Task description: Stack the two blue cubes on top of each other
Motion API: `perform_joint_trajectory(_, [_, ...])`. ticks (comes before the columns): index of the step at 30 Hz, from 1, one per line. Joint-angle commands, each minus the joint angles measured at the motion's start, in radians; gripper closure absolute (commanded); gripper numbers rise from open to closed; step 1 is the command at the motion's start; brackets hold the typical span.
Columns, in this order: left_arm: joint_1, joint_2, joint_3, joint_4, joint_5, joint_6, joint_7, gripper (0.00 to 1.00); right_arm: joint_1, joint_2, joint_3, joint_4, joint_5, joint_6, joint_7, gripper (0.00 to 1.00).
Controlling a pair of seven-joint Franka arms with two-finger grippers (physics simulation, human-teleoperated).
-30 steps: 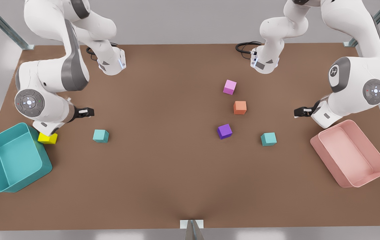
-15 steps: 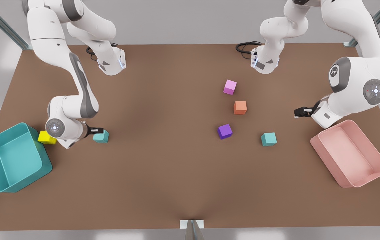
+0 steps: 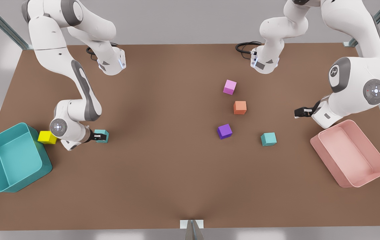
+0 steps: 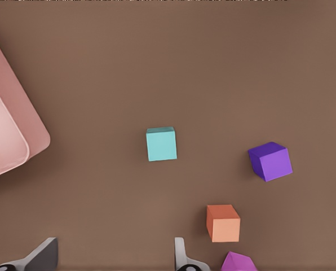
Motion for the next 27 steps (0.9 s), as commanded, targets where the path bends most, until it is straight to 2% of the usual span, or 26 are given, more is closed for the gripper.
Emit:
perform_joint_trajectory(1, [0.005, -0.001, 0.0, 0.01, 0.001, -0.001, 0.0, 0.0, -0.001, -0.001, 0.0, -0.011, 0.0, 0.02, 0.03, 0.0])
perform_joint_trajectory(18, [-0.011, -0.001, -0.008, 0.087, 0.008, -0.011, -0.089, 0.0, -0.004, 0.025, -0.02, -0.076, -0.001, 0.039, 0.032, 0.0])
perform_joint_trajectory(27, [-0.011, 0.079, -0.003, 0.116, 0.019, -0.011, -0.087, 0.0, -0.001, 0.111, -0.026, -0.068, -0.001, 0.114, 0.045, 0.0])
